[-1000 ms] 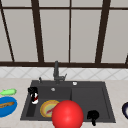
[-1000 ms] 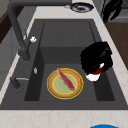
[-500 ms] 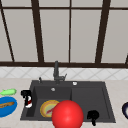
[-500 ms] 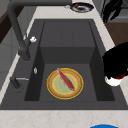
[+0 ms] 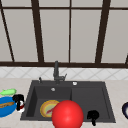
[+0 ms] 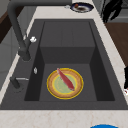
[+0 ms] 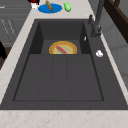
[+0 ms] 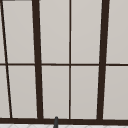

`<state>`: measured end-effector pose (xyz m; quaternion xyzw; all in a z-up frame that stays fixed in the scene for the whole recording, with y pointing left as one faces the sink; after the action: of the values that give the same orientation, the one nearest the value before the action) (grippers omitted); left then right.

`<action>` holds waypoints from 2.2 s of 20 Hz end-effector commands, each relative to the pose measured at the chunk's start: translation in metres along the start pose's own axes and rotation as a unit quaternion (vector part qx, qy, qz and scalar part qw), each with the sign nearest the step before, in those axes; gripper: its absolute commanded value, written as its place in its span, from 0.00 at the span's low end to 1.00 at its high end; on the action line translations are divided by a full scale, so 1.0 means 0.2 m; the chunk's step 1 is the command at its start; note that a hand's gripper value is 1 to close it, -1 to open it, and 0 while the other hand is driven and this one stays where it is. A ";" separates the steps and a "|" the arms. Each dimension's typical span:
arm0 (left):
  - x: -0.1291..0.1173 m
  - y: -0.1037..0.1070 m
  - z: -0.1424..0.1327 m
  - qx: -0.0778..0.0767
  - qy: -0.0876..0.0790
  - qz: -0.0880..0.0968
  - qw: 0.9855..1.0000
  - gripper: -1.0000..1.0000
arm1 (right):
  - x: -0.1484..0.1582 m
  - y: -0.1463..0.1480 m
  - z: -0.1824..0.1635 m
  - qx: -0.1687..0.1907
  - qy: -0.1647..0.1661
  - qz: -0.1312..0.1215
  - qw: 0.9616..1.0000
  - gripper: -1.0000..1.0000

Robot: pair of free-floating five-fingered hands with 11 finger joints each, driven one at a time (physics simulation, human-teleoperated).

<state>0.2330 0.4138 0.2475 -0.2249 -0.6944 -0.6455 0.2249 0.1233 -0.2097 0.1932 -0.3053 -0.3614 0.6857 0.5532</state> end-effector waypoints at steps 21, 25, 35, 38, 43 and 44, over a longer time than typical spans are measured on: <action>0.17 -0.29 0.57 0.013 0.008 -0.003 1.000 1.00 | 0.00 0.00 0.00 0.000 0.000 0.000 1.000 0.50; 0.08 -0.38 0.61 0.015 0.007 -0.001 1.000 1.00 | 0.00 0.00 0.00 0.000 0.000 0.000 1.000 0.50; -0.13 -0.52 0.70 0.014 -0.004 0.000 1.000 1.00 | 0.00 0.00 0.00 0.000 0.000 0.000 1.000 0.50; -0.20 -0.54 0.70 0.009 -0.004 -0.007 1.000 1.00 | 0.00 0.00 0.00 0.000 0.000 0.000 1.000 0.50; -0.19 -0.52 0.71 0.014 -0.010 -0.005 1.000 1.00 | 0.00 0.00 0.00 0.000 0.000 0.000 1.000 0.50; -0.22 -0.53 0.72 0.019 -0.012 -0.003 1.000 1.00 | 0.00 0.00 0.00 0.000 0.000 0.000 1.000 0.50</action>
<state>0.1930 0.5487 0.1416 -0.2437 -0.6931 -0.6351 0.2384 0.1233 -0.2097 0.1932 -0.3053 -0.3614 0.6857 0.5532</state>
